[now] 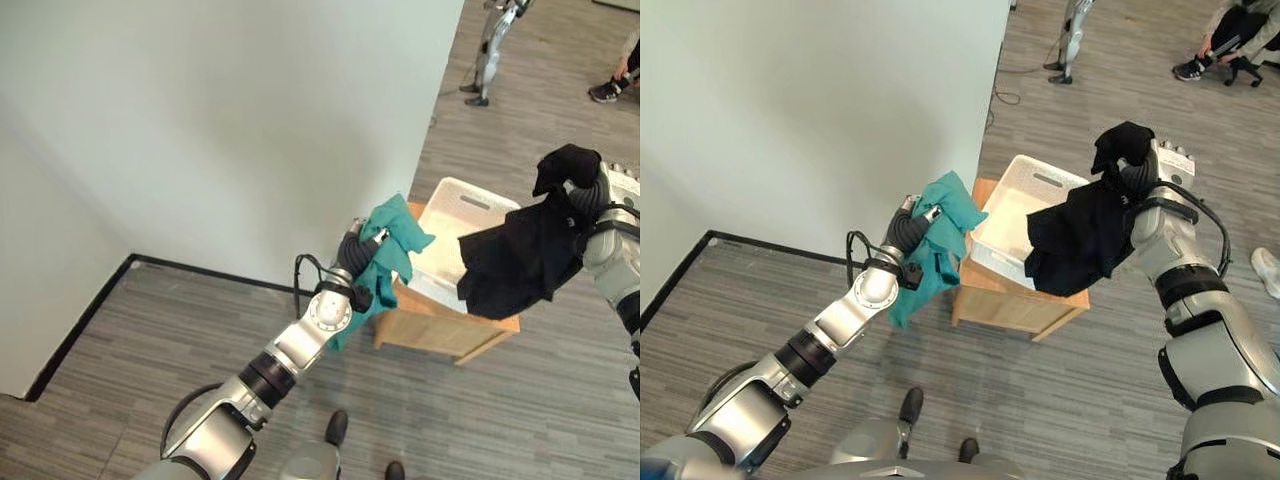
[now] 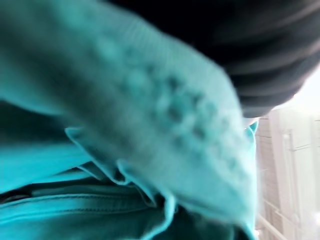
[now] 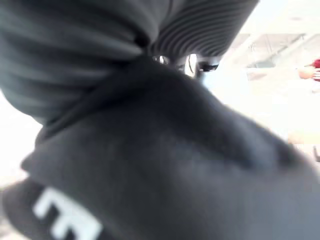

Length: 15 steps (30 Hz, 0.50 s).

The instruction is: Pick up bed clothes into laundry basket.

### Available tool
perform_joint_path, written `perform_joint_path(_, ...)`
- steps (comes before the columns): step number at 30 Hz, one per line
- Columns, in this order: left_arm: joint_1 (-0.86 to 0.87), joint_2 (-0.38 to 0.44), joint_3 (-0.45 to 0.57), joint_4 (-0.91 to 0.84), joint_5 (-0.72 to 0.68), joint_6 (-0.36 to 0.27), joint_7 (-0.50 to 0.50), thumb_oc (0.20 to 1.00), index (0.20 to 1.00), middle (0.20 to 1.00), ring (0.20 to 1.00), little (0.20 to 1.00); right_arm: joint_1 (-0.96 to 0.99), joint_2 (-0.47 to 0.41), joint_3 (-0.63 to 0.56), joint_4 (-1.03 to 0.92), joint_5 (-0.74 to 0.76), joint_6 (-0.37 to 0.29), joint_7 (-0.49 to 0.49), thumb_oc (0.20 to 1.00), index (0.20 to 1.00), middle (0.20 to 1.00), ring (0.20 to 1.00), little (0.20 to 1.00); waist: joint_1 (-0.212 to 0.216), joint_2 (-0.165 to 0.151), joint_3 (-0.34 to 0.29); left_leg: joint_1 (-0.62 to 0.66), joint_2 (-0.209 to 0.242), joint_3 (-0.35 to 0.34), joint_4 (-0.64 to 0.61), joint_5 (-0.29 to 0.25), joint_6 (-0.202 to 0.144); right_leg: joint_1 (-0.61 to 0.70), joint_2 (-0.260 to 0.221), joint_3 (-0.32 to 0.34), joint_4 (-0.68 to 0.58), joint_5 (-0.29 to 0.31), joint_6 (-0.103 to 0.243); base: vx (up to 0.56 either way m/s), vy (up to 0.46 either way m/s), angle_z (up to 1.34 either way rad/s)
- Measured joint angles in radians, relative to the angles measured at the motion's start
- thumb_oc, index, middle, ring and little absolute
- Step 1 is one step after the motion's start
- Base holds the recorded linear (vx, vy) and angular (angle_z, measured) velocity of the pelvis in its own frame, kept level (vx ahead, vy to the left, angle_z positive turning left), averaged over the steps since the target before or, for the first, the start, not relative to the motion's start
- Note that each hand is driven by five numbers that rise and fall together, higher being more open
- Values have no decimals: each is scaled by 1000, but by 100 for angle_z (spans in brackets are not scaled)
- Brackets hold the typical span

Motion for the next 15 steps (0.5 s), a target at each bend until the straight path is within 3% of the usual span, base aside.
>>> perform_joint_path(3,3,6,0,0,0,-10,-6,200,200,200,200,200,-105,-5,76,131,-6,13,38,200,200,200,200,200,-4,1,0,-17,5,-5,-1,1,-2,-15,5,-22,-2,0,0,38,8,4)
perform_joint_path(15,6,35,1,-1,-77,-43,-35,200,200,200,200,200,-386,-5,221,139,-16,8,61,200,200,200,200,200,-10,2,0,-140,13,-31,-1,11,-15,-131,19,-83,0,7,-4,10,24,6)
